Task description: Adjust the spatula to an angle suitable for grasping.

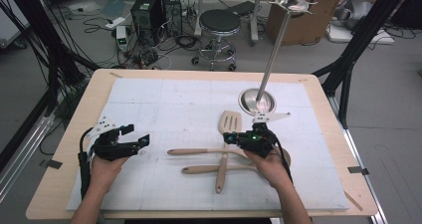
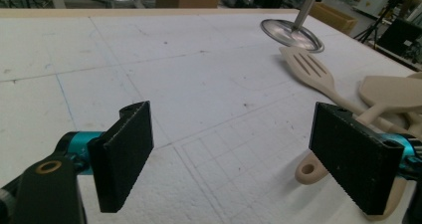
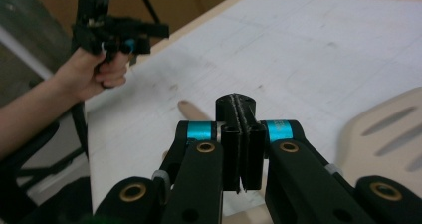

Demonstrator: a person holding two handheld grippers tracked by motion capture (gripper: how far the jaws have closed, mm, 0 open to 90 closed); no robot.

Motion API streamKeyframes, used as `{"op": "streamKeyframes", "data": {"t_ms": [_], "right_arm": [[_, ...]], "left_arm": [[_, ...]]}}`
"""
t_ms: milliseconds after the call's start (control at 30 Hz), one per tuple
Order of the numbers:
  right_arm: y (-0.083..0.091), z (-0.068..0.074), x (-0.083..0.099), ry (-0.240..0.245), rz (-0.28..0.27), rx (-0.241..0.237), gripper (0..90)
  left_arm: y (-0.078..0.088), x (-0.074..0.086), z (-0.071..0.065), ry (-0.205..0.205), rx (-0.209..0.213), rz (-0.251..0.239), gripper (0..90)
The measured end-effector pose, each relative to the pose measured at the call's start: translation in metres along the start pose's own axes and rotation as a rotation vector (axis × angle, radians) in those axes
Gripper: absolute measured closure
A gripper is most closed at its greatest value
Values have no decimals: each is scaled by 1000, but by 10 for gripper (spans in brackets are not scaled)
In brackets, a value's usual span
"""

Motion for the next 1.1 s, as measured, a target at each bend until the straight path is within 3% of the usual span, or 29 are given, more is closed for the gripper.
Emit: {"op": "streamKeyframes", "data": {"t_ms": [67, 100, 167, 300, 467, 567, 733, 867, 1100], "right_arm": [[-7, 3, 2, 3, 29, -14, 899], [-20, 6, 8, 13, 95, -21, 899], [-31, 6, 16, 4, 170, -36, 899], [-48, 7, 29, -2, 284, -42, 899], [-62, 10, 35, -6, 352, -52, 899], [-71, 15, 38, 19, 405, -51, 899], [-88, 16, 41, 40, 494, -1, 900], [-95, 10, 39, 21, 516, 64, 900], [-98, 1, 25, -40, 495, 91, 900]], "left_arm": [[0, -1, -1, -1, 5, -6, 183], [0, 0, -1, -6, 1, -1, 183], [-1, 1, 0, -6, -5, -2, 184], [0, 1, 1, -11, -21, -11, 201], [0, 2, 1, -10, -22, -9, 204], [0, 1, 1, -18, -27, -9, 211], [1, 2, 2, -15, -30, -9, 211], [1, 2, 2, -14, -32, -11, 211], [1, 2, 2, -15, -31, -7, 212]]}}
Point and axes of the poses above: each handheld gripper's, and its own axes: y roughly backward along the jaws, x roughly out of its underside, z roughly to its left, the point moved 6 cm from there along -y, roughly forward along the jaws, and after that the axes turned 3 degrees about x, right-handed, at the moved point
